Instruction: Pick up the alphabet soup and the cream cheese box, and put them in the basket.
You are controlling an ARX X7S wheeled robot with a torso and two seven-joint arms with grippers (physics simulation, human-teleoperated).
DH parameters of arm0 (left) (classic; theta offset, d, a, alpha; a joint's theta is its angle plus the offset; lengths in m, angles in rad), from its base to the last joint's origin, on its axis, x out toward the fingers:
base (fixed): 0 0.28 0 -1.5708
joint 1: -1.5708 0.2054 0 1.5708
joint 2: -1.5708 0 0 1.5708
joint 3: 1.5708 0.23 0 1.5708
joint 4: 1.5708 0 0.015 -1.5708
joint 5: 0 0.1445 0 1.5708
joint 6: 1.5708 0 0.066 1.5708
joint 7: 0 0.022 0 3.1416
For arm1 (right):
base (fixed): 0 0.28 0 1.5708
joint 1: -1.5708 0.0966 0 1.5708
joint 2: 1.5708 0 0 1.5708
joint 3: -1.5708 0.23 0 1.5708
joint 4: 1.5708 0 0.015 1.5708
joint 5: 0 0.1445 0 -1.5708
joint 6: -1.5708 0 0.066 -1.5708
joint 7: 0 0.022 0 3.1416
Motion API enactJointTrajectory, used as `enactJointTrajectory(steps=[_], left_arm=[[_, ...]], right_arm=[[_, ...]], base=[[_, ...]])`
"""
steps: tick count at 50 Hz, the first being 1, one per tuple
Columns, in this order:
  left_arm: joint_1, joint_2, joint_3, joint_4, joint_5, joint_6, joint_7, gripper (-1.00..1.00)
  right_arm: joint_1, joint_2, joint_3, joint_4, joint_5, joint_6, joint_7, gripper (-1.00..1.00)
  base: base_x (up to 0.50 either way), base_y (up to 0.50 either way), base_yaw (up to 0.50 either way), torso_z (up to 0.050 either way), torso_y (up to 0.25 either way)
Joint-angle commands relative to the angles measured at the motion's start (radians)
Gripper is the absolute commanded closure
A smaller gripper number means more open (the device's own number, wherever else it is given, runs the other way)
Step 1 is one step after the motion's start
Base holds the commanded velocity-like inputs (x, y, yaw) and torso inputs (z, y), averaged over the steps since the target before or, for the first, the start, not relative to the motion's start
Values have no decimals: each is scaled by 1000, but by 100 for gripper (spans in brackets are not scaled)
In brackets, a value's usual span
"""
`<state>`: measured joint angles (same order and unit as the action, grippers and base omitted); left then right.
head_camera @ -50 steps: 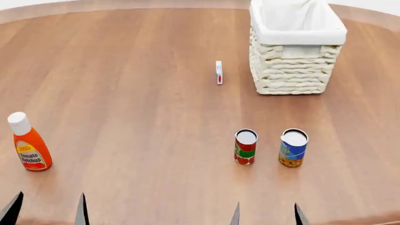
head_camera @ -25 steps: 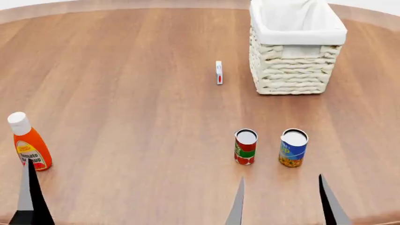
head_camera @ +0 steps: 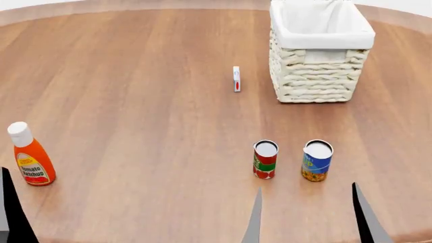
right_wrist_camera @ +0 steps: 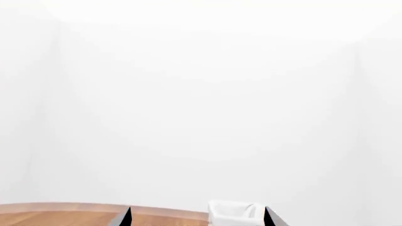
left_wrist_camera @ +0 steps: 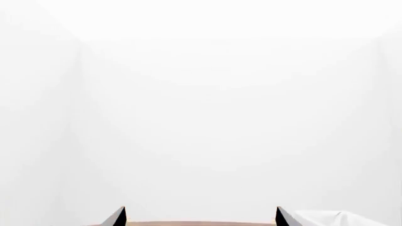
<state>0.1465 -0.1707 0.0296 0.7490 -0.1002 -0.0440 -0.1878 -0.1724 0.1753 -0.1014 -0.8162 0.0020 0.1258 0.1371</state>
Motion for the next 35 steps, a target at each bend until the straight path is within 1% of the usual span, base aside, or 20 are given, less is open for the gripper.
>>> enactJointTrajectory(steps=[1,35], left_arm=[[17,-8,9,1,-4,14,-11,-100],[25,-33,29,-25,-11,31,-34,-100]], right_arm=[[-13,15,-5,-17,4,15,8,-100],[-29,48,-33,-11,23,16,18,-100]], base=[[86,0,0,0,0],[127,0,0,0,0]])
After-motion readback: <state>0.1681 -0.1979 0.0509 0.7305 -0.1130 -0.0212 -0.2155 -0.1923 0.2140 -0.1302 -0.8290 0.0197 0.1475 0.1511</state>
